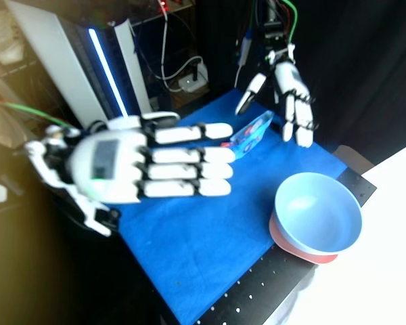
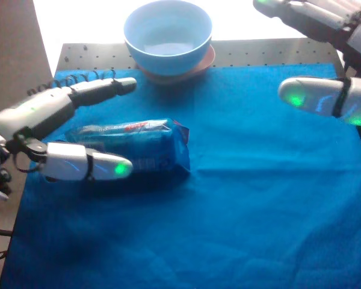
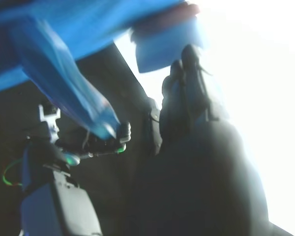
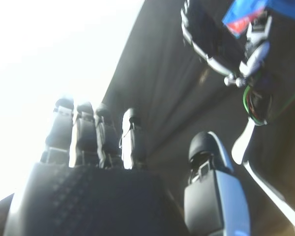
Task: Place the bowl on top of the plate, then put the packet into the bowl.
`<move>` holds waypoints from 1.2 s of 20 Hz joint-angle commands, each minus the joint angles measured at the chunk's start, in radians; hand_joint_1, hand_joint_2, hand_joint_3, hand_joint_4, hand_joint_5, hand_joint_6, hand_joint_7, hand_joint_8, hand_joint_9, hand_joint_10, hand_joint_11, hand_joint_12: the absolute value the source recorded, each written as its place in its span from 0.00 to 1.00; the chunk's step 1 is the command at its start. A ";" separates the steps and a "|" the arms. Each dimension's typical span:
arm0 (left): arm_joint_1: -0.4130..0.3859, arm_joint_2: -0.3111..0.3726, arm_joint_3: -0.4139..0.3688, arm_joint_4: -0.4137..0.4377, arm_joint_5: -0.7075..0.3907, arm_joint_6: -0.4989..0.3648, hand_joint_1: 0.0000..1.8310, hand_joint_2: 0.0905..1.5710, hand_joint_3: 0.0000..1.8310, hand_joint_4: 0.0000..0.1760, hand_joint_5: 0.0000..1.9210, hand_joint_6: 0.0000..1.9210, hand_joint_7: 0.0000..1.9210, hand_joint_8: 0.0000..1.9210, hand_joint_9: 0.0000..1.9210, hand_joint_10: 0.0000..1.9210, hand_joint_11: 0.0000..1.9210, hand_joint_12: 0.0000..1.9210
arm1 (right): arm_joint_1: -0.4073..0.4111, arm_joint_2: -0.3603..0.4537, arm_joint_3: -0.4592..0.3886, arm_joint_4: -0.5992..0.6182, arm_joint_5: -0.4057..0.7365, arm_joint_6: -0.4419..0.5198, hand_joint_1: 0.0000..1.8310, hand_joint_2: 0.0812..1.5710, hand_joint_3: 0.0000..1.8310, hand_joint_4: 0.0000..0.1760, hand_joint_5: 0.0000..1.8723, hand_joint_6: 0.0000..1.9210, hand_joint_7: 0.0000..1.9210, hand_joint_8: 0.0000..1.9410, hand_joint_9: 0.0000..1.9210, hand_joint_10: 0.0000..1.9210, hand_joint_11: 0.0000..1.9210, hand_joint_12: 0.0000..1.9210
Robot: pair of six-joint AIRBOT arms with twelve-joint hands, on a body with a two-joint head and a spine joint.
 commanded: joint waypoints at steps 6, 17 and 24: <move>-0.042 -0.045 0.058 0.036 -0.058 -0.081 0.58 0.62 0.01 0.00 0.43 0.02 0.51 0.03 0.51 0.08 0.33 0.49 | -0.049 0.018 -0.019 0.097 0.187 0.004 0.10 0.81 0.00 0.45 0.06 0.00 0.03 0.00 0.00 0.00 0.00 0.00; -0.123 0.030 0.033 0.071 -0.221 -0.089 0.69 0.67 0.00 0.00 0.58 0.30 0.55 0.56 0.53 0.41 0.29 0.60 | -0.091 0.005 -0.019 0.137 0.187 0.004 0.06 0.88 0.00 0.36 0.07 0.00 0.05 0.00 0.02 0.00 0.00 0.00; -0.236 0.048 0.070 0.076 -0.234 -0.079 0.69 0.66 0.00 0.00 0.56 0.37 0.56 0.52 0.55 0.50 0.45 0.77 | -0.103 -0.001 -0.019 0.145 0.187 0.004 0.01 0.87 0.00 0.58 0.06 0.00 0.04 0.00 0.00 0.00 0.00 0.00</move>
